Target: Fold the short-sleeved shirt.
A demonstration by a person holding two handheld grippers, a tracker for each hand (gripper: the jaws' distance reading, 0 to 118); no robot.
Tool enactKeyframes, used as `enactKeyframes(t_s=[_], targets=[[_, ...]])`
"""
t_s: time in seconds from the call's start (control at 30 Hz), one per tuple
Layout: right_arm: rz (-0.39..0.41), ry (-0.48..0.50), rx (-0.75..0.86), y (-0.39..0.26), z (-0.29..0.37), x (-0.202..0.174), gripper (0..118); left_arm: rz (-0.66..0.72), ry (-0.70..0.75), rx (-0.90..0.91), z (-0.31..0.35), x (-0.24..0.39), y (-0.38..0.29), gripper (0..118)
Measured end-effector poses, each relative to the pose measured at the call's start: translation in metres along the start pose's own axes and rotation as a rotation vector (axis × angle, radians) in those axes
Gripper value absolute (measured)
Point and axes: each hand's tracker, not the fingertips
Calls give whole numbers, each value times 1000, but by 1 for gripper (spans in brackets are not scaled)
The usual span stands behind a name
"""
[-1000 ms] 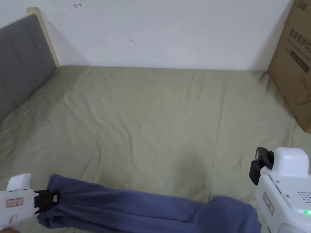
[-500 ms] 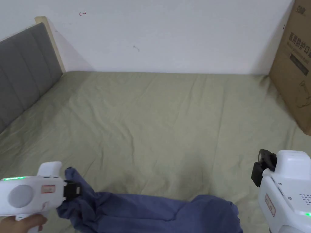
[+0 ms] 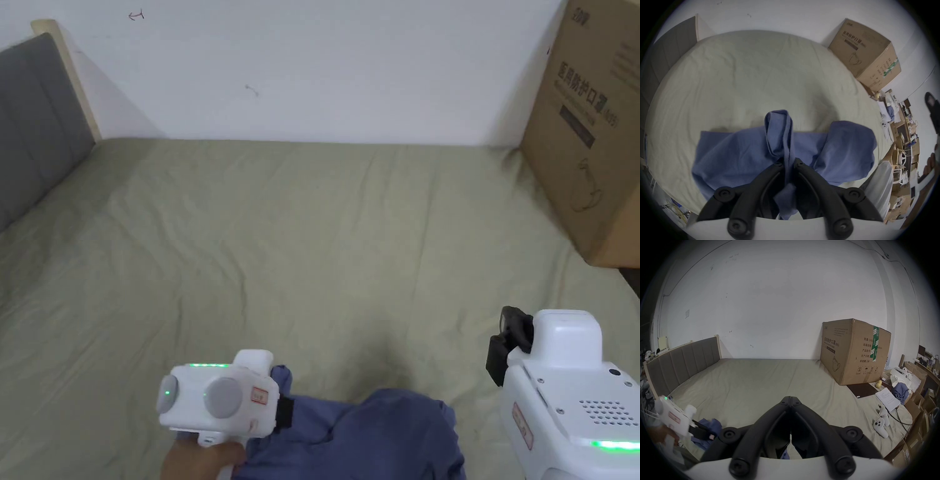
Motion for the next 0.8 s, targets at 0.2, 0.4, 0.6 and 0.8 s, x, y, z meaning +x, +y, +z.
enactKeyframes(t_s=[0.2,0.4,0.6,0.8], targets=[[0,-15,1,1,3,9,0,51,-2,-62,-15,7,-9,92],[-11,-23,4,2,1,12,0,58,-61,125,35,5,2,94],[-20,-24,21,7,1,12,0,15,108,368,76,-18,11,93],[-25,-21,30,10,1,13,0,29,170,430,68,-48,6,4]])
